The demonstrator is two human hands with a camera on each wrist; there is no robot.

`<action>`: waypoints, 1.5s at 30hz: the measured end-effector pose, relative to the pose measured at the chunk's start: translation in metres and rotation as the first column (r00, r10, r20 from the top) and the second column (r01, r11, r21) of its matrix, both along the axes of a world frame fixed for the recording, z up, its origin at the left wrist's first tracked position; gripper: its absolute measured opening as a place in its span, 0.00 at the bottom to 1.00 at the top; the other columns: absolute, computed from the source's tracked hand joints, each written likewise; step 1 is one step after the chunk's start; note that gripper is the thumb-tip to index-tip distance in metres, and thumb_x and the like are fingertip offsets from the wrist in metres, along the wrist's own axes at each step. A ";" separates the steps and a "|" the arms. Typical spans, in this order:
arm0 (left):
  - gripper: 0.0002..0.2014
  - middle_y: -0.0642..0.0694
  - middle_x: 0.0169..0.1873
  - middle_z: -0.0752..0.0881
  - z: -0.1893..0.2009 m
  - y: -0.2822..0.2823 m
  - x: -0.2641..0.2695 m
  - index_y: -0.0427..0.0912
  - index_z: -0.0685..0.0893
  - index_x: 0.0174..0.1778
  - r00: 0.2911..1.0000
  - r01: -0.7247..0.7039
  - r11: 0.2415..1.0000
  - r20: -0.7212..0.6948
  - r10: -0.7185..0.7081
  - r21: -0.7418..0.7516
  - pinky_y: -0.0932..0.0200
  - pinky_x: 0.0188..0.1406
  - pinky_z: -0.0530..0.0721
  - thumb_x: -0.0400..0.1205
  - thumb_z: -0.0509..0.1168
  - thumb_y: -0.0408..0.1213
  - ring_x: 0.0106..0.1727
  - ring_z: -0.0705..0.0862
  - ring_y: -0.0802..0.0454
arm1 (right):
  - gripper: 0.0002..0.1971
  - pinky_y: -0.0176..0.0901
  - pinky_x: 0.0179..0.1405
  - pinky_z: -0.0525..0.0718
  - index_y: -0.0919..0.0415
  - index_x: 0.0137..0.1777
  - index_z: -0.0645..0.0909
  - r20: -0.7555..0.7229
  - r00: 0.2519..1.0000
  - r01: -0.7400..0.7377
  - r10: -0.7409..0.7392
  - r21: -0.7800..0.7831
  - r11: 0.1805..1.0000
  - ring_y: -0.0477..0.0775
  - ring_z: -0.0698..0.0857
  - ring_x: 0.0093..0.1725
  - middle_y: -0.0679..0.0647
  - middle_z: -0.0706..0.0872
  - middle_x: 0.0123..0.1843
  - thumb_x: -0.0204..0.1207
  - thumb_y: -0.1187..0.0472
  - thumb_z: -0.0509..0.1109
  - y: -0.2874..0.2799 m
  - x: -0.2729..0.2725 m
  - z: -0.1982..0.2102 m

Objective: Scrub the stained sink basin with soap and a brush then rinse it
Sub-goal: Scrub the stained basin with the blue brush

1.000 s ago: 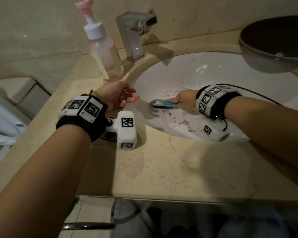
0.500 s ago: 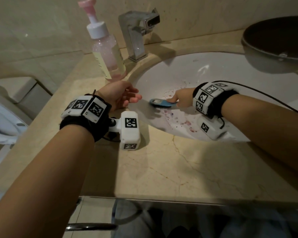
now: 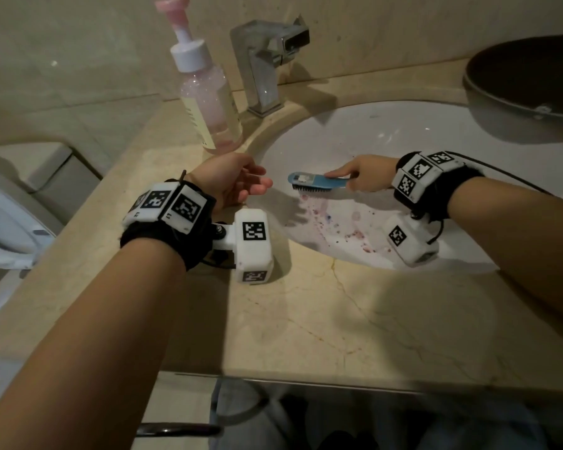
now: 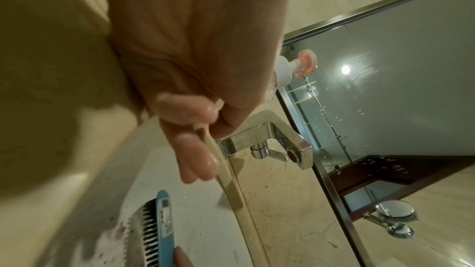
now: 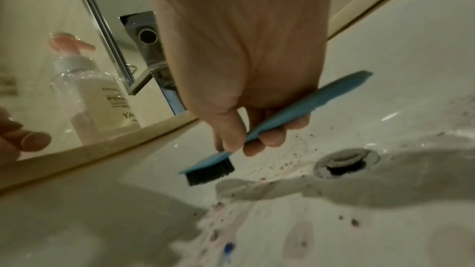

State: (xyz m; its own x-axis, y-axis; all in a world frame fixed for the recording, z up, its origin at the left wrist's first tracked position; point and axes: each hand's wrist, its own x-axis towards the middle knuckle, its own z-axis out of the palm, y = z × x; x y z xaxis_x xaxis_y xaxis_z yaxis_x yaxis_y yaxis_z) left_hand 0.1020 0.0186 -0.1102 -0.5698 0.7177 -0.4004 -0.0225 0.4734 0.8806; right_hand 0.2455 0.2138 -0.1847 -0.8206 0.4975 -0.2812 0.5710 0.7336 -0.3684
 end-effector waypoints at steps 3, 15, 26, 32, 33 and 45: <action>0.11 0.52 0.17 0.86 0.000 0.001 -0.001 0.41 0.75 0.39 1.000 0.004 1.000 -0.001 -0.004 -0.010 0.75 0.06 0.65 0.85 0.50 0.33 0.13 0.79 0.65 | 0.22 0.39 0.46 0.71 0.52 0.77 0.71 0.077 0.997 -0.016 0.010 0.070 0.997 0.60 0.80 0.50 0.61 0.81 0.67 0.84 0.65 0.58 -0.005 -0.004 -0.005; 0.12 0.52 0.16 0.85 0.001 0.002 -0.001 0.41 0.74 0.38 1.000 0.011 1.000 -0.009 -0.011 -0.021 0.76 0.06 0.64 0.85 0.50 0.33 0.12 0.79 0.65 | 0.22 0.39 0.40 0.76 0.45 0.71 0.77 0.254 0.966 -0.046 0.053 -0.032 0.998 0.53 0.78 0.35 0.60 0.84 0.42 0.80 0.67 0.62 -0.002 0.014 0.005; 0.12 0.52 0.16 0.85 0.001 0.002 0.000 0.42 0.74 0.38 1.000 0.002 1.000 -0.022 -0.002 -0.023 0.76 0.06 0.64 0.86 0.49 0.34 0.12 0.78 0.65 | 0.26 0.37 0.38 0.73 0.37 0.66 0.78 0.347 0.920 -0.072 0.184 -0.312 0.947 0.47 0.74 0.28 0.54 0.80 0.34 0.78 0.69 0.65 0.004 0.027 0.011; 0.12 0.52 0.16 0.85 0.000 0.002 0.000 0.42 0.73 0.38 1.000 0.008 1.000 -0.024 -0.009 -0.023 0.76 0.06 0.64 0.86 0.49 0.35 0.12 0.78 0.65 | 0.26 0.39 0.42 0.74 0.40 0.68 0.80 0.266 0.964 -0.003 0.014 -0.041 0.999 0.51 0.75 0.34 0.53 0.87 0.41 0.76 0.69 0.65 0.016 0.024 0.004; 0.12 0.52 0.16 0.85 0.000 0.002 0.000 0.42 0.73 0.38 1.000 0.008 1.000 -0.025 -0.009 -0.022 0.76 0.06 0.64 0.86 0.49 0.35 0.12 0.78 0.65 | 0.25 0.38 0.40 0.74 0.42 0.67 0.80 0.275 0.961 0.002 0.021 -0.082 0.997 0.50 0.74 0.32 0.49 0.84 0.36 0.77 0.70 0.65 0.014 0.027 0.007; 0.12 0.52 0.16 0.85 0.001 0.002 0.000 0.42 0.74 0.38 1.000 0.008 1.000 -0.027 -0.008 -0.021 0.76 0.06 0.64 0.85 0.50 0.34 0.12 0.78 0.65 | 0.27 0.43 0.43 0.76 0.42 0.72 0.76 0.274 0.961 -0.044 0.030 0.045 0.998 0.56 0.78 0.40 0.60 0.86 0.59 0.78 0.70 0.61 0.016 0.018 -0.002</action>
